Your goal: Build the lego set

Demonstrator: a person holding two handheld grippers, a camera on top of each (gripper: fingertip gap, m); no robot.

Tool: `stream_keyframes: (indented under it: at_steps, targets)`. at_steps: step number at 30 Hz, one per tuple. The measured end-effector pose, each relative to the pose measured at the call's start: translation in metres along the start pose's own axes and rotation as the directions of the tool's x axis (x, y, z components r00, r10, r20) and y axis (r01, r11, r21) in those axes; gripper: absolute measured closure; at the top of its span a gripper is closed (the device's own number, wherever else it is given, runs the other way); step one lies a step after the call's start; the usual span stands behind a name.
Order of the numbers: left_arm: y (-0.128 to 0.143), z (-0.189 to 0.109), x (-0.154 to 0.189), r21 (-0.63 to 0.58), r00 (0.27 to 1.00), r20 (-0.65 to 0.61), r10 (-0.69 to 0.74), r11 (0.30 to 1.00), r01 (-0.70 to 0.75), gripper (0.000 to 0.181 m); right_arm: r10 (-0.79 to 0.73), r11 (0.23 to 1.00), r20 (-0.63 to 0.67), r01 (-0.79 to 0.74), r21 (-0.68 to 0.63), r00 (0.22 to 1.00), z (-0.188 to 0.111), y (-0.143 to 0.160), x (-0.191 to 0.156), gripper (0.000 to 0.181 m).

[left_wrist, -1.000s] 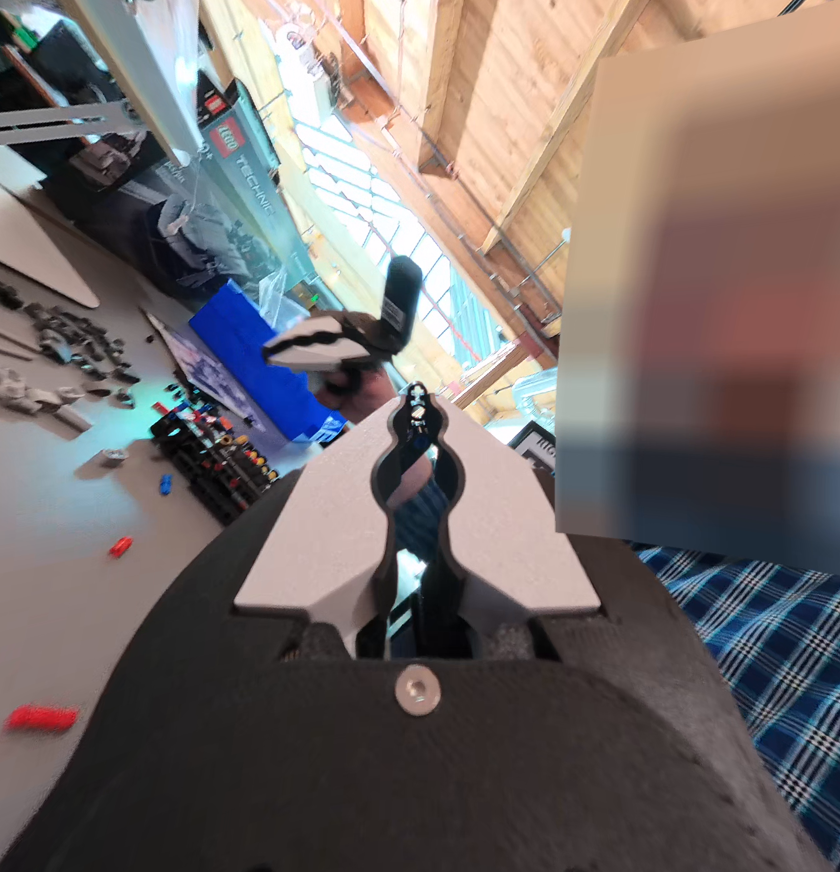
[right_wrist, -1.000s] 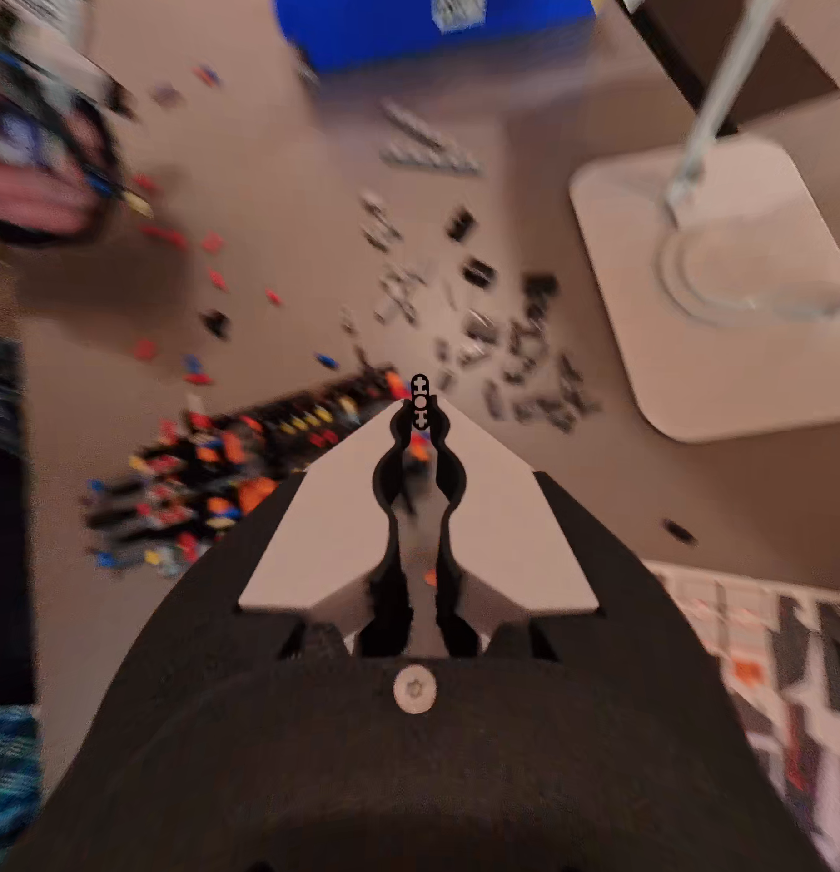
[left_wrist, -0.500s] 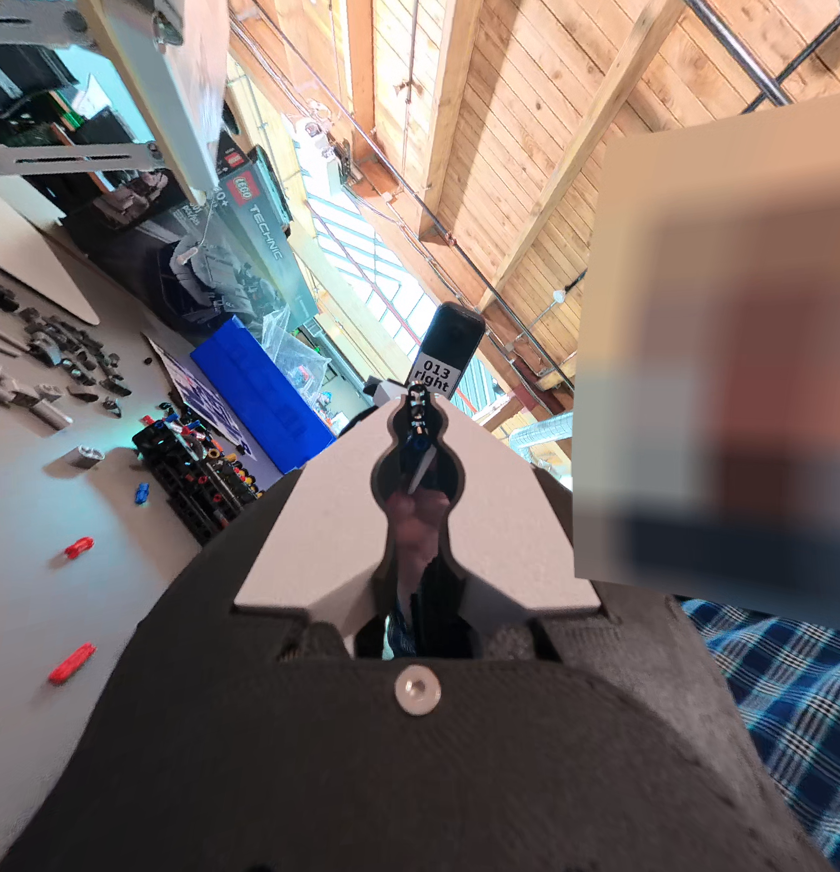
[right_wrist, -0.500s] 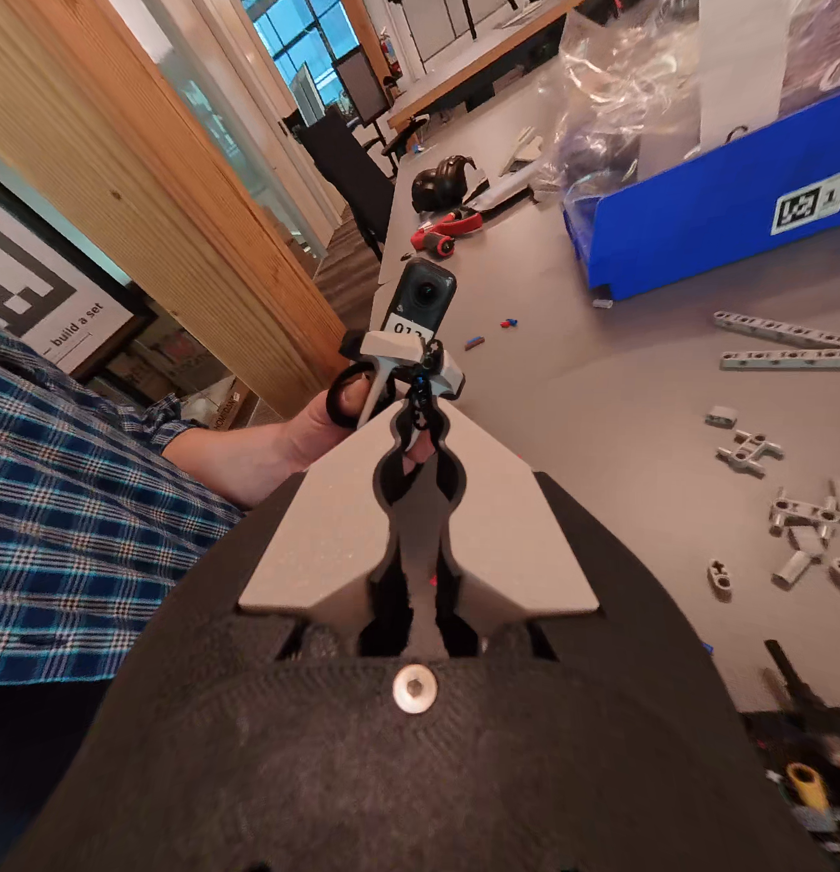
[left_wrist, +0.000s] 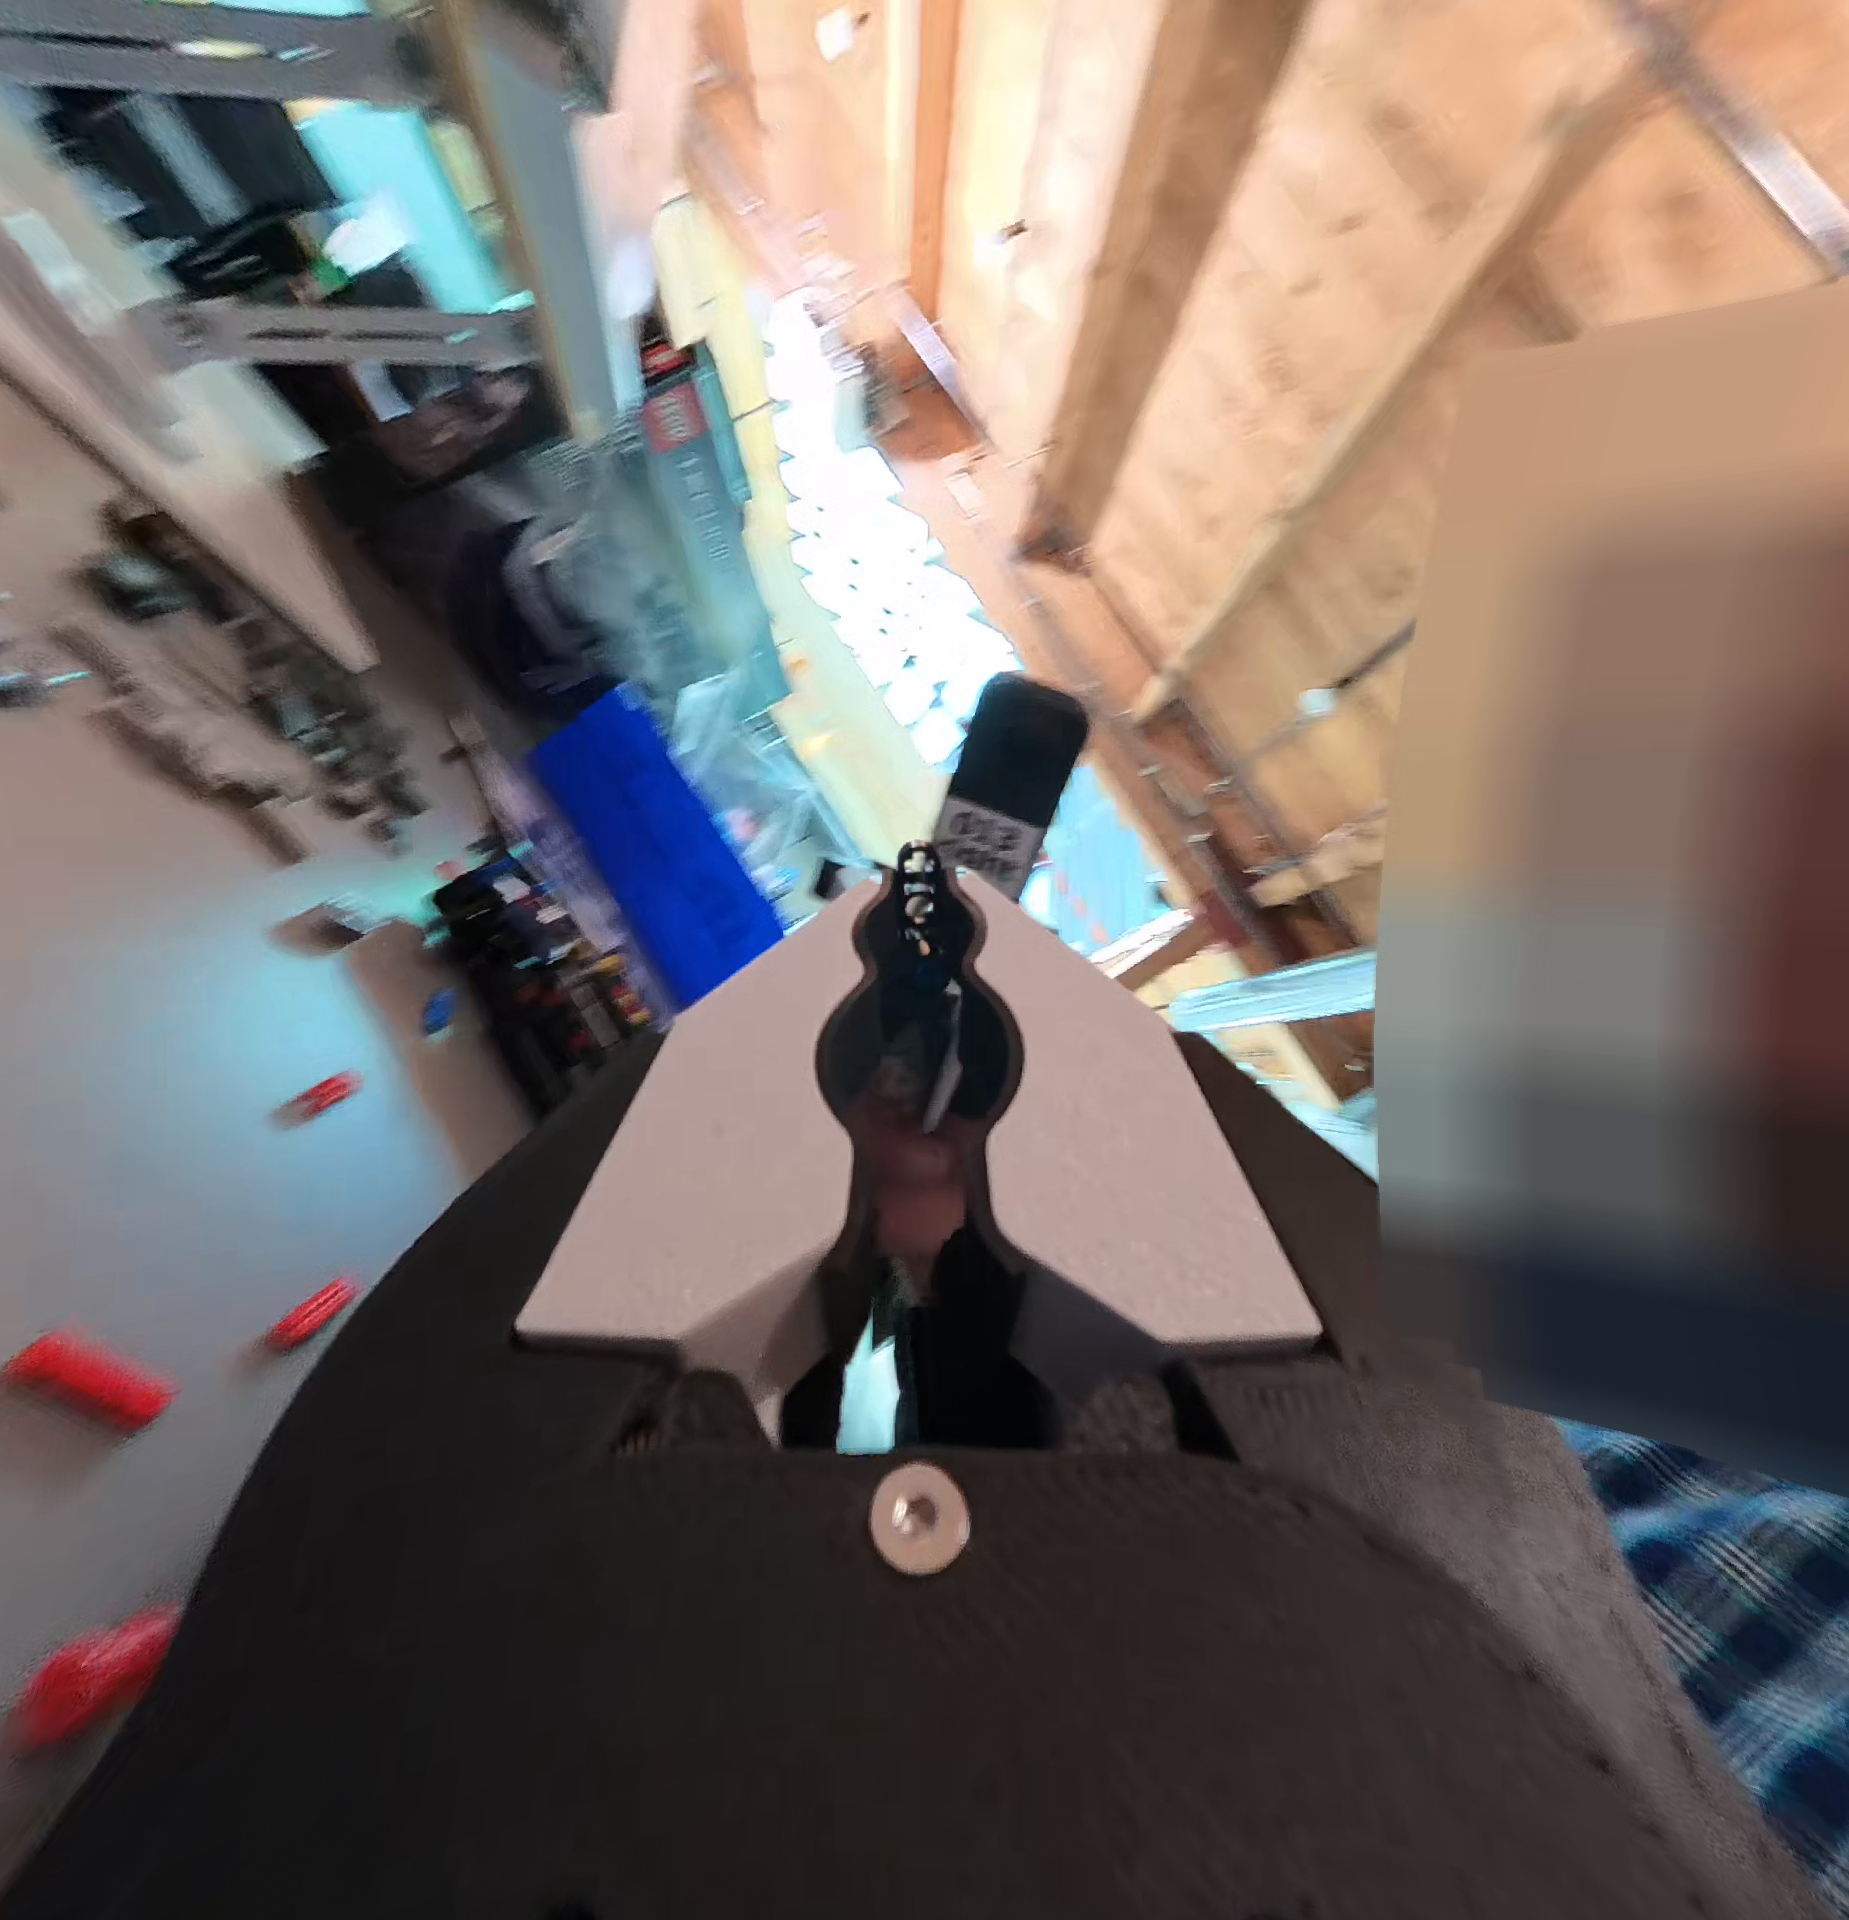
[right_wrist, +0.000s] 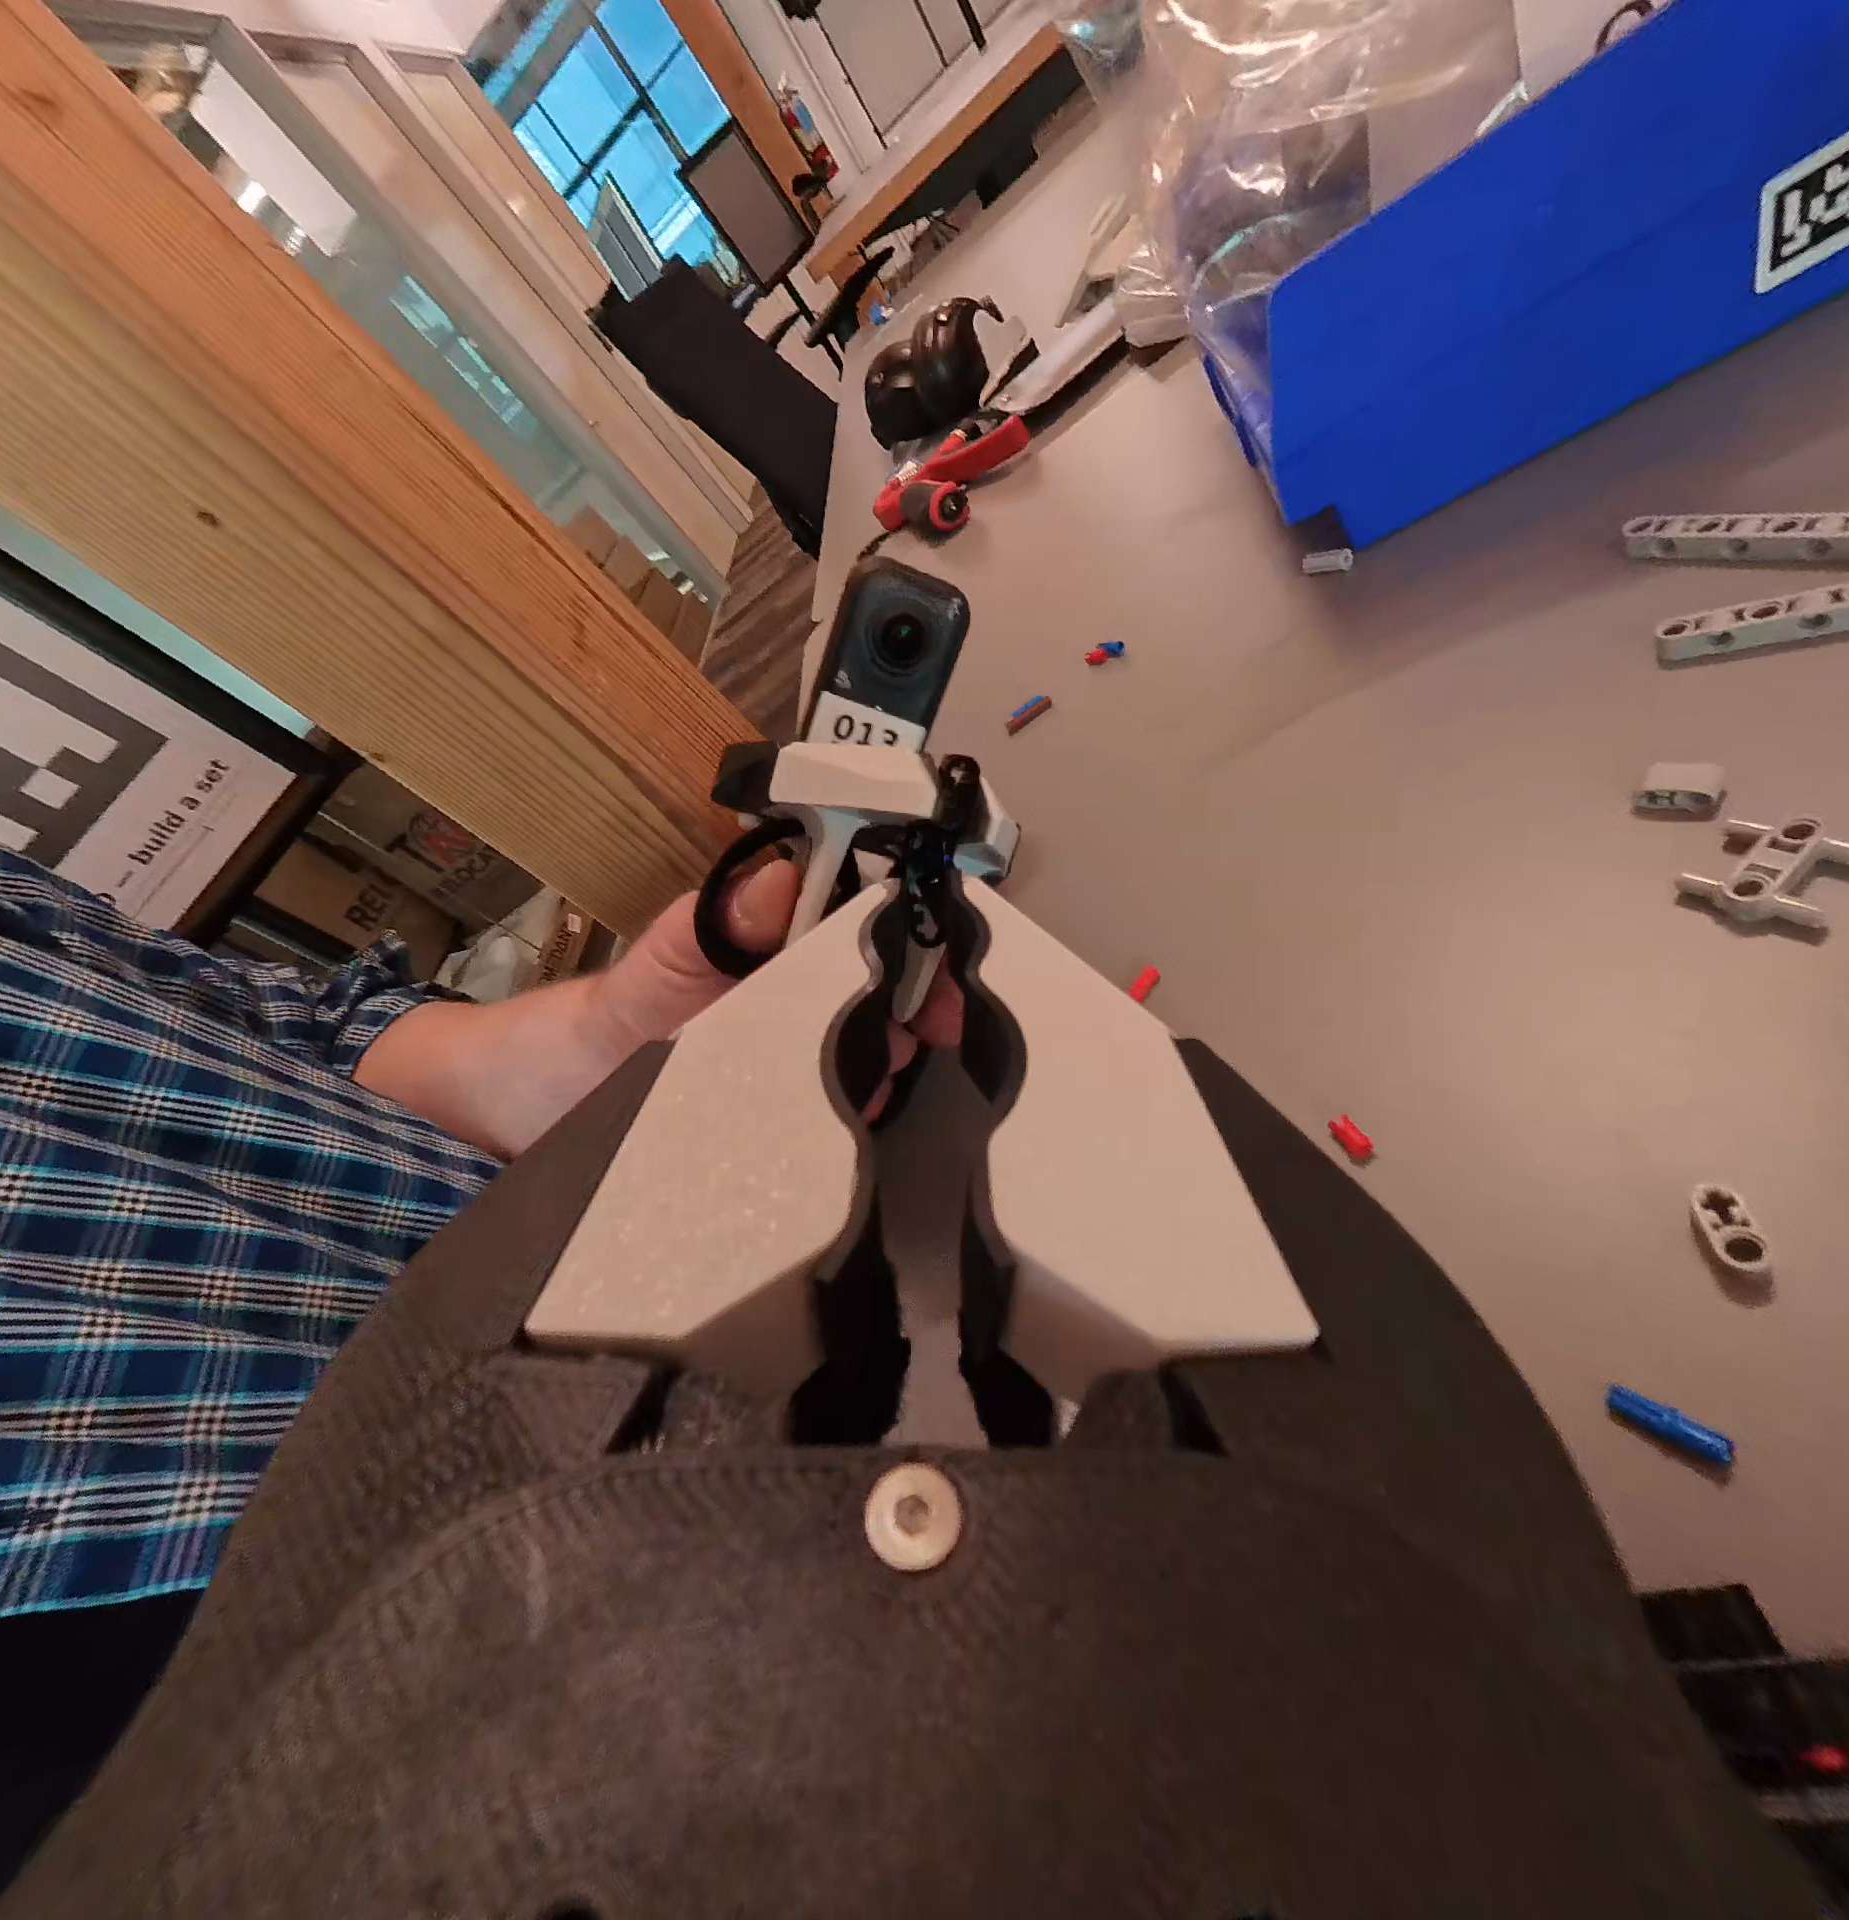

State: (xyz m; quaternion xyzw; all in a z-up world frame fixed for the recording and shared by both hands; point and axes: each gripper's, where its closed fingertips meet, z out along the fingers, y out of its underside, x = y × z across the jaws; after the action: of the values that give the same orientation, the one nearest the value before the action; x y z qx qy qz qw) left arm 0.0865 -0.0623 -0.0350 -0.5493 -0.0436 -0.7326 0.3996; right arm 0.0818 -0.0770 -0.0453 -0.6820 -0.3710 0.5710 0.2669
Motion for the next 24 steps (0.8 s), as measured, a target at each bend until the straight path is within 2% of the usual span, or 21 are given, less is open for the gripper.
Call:
stream_keyframes:
  at_steps: [1, 3, 9, 12, 14, 21, 24]
  targets:
    - [-0.001, -0.001, -0.005, -0.005, 0.999, 0.032, 0.002, 1.0, -0.001, 0.175, -0.001, 1.0, -0.016, 0.001, -0.012, 1.0, 0.0, 0.003, 0.003, 0.177]
    - [-0.005, -0.004, -0.011, 0.001, 0.997, 0.074, 0.0, 1.0, 0.0, 0.175, 0.002, 0.999, -0.045, -0.004, -0.038, 0.999, -0.001, 0.009, 0.01, 0.177]
    - [0.0, -0.005, -0.036, -0.088, 0.97, 0.241, -0.009, 0.996, 0.031, 0.175, -0.024, 0.992, -0.13, 0.008, -0.123, 0.991, 0.0, 0.021, 0.029, 0.177]
    - [0.0, -0.005, -0.044, -0.119, 0.959, 0.281, -0.028, 0.991, 0.064, 0.175, -0.069, 0.98, -0.172, 0.034, -0.195, 0.983, 0.003, 0.03, 0.036, 0.177]
    - [0.007, -0.006, -0.052, -0.184, 0.944, 0.329, -0.004, 0.981, 0.069, 0.174, -0.128, 0.965, -0.206, 0.074, -0.252, 0.97, 0.004, 0.034, 0.039, 0.177]
    - [0.011, -0.014, -0.069, -0.291, 0.896, 0.438, 0.074, 0.954, 0.064, 0.155, -0.256, 0.921, -0.263, 0.152, -0.36, 0.93, 0.007, 0.041, 0.043, 0.177]
    - [0.001, -0.021, -0.065, -0.285, 0.889, 0.443, 0.111, 0.958, 0.023, 0.15, -0.272, 0.915, -0.272, 0.16, -0.371, 0.923, 0.003, 0.041, 0.044, 0.177]
